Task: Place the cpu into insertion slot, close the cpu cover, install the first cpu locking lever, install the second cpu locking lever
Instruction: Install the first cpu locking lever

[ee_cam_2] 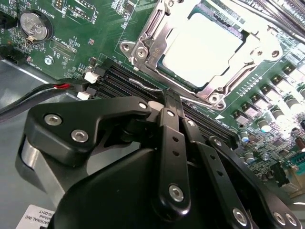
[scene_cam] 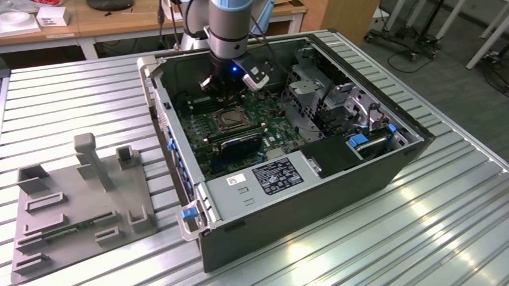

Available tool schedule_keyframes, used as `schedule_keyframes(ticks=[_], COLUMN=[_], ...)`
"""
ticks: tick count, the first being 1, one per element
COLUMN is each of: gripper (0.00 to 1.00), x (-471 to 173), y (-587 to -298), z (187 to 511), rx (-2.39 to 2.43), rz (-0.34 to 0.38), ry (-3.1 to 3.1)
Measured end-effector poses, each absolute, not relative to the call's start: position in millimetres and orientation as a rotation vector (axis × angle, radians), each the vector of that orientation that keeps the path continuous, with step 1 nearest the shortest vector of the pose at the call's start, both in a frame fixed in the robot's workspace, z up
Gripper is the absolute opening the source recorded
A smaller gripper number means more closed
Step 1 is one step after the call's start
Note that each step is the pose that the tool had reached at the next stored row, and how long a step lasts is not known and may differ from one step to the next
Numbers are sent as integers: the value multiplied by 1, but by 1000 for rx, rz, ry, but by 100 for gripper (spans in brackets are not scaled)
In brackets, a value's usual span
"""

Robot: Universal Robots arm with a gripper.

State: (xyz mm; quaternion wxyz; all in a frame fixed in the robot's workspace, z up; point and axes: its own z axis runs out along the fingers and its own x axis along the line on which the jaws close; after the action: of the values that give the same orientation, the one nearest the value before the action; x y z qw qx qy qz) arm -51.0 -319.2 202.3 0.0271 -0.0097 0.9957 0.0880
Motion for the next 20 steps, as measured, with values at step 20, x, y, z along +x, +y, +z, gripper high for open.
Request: schedule_keyframes(ticks=[20], gripper=[11], x=[-50], y=[-318], z=[199], rx=[-30], rz=[272], ry=[3075])
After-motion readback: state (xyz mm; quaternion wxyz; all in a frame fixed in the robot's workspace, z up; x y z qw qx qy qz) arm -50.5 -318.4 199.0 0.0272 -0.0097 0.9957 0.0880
